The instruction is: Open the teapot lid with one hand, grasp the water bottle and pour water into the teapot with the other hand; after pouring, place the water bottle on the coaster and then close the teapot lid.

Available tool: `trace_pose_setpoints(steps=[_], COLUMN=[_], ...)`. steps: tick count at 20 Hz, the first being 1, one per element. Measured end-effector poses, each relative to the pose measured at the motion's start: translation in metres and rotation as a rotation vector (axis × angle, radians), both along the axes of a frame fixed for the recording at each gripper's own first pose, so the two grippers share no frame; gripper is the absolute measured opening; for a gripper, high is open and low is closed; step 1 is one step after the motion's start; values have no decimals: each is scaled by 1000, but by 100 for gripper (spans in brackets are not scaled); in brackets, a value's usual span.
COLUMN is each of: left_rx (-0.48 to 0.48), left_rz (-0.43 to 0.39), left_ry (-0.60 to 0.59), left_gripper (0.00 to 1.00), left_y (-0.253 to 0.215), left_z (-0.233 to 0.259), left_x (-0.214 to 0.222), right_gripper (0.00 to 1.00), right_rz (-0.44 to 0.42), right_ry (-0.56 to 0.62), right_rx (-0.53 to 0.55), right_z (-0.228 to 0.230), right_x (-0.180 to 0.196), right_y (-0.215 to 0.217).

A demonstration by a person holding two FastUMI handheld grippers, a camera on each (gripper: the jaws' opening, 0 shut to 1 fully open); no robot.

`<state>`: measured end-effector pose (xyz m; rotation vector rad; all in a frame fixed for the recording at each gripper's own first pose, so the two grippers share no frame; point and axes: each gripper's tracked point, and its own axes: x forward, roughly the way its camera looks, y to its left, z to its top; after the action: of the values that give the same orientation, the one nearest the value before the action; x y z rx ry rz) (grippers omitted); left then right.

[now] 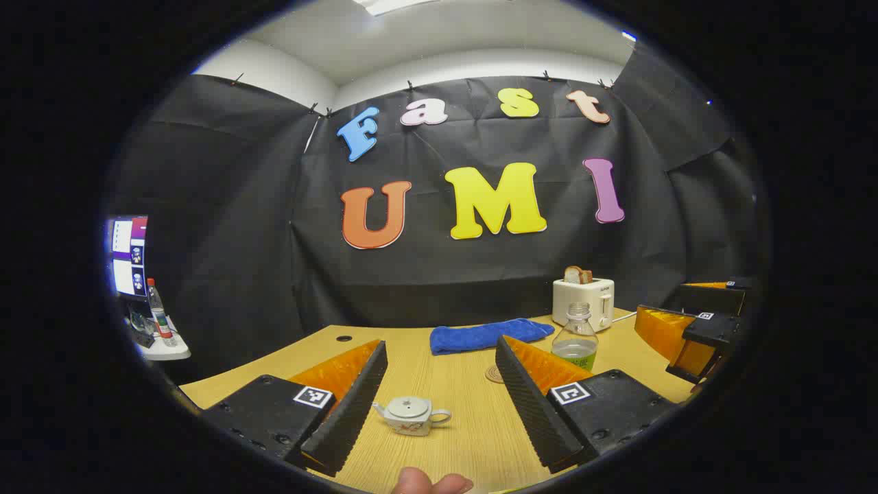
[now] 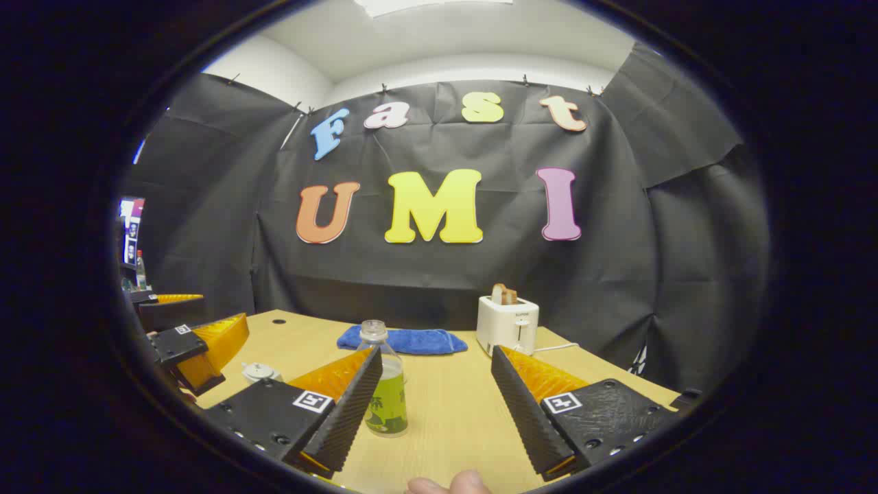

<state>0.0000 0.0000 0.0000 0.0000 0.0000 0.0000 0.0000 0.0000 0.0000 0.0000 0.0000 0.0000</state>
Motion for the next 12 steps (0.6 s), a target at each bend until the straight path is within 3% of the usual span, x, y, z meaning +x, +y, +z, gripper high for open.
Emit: trace_pose_setpoints(steps=[12], left_rx=[-11], left_rz=[7], left_ry=[25], left_gripper=[99], left_y=[0], left_z=[-7], left_x=[2], right_gripper=[95], right_rz=[1], right_ry=[6], right_rx=[-4], right_z=[-5], right_x=[-1], right_y=[13])
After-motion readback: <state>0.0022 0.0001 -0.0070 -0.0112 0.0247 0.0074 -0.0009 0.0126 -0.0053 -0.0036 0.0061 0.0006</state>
